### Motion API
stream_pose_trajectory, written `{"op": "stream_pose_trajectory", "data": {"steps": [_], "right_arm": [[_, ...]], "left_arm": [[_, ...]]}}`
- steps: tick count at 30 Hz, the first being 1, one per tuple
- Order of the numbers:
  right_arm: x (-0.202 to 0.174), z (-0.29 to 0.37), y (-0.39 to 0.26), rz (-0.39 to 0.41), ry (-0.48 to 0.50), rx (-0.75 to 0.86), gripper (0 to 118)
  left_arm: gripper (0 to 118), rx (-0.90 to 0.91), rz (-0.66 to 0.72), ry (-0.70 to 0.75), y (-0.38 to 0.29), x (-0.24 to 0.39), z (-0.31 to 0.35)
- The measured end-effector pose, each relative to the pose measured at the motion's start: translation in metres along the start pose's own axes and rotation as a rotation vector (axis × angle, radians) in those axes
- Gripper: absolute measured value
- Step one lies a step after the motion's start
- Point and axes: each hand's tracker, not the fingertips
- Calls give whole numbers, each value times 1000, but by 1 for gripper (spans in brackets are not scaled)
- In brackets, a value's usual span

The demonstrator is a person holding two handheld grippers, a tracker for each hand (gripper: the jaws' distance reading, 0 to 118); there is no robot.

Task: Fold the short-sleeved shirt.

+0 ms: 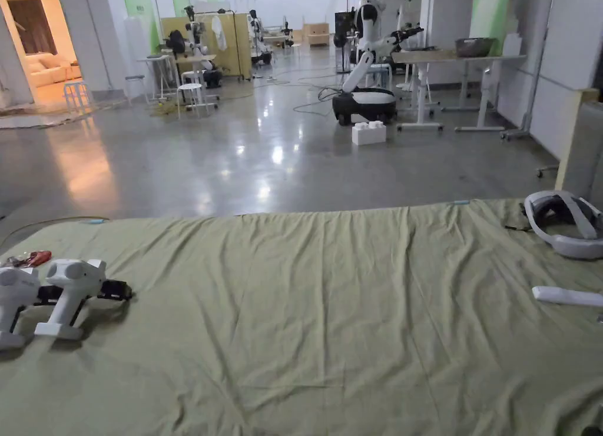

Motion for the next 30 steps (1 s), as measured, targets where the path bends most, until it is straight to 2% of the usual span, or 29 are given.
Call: {"op": "stream_pose_trajectory", "data": {"steps": [1,3,4,5,6,7,8,10,11,13,18,19,21,24,28,29,30], "right_arm": [[-2,-2,1,38,60,-81,75],[-24,-4,1,88,9,-91,74],[-30,-2,-1,120,19,-87,74],[-39,1,-1,149,68,-95,73],[-45,3,-1,154,90,-95,71],[-51,5,-1,155,105,-95,66],[-57,7,-1,159,122,-82,56],[-69,10,1,179,121,-76,13],[-75,13,0,227,122,-44,9],[-90,15,2,316,100,-36,5],[-89,18,-1,359,107,29,2],[-91,20,-2,369,71,75,2],[-89,18,1,367,99,57,2],[-81,16,2,337,114,68,2],[-79,15,1,306,134,26,2],[-79,15,-2,301,124,18,2],[-80,14,-3,295,122,2,2]], "left_arm": [[101,11,54,-39,10,19,49],[101,33,136,-119,5,13,54],[101,29,149,-153,2,9,54],[101,27,123,-119,36,49,57],[99,34,87,-90,37,52,57],[92,29,29,-72,38,55,55],[75,32,-1,-32,38,56,52],[14,46,-3,-23,38,77,62],[5,60,-10,-22,38,79,62],[2,76,-34,-39,41,83,67],[1,91,-60,-70,46,87,70],[1,88,-66,-66,47,87,70],[1,91,-71,-67,47,86,69],[1,59,0,-91,47,69,60],[2,-90,145,-134,32,25,25],[18,-153,207,-151,23,11,10],[67,-205,274,-178,12,-5,-3]]}}
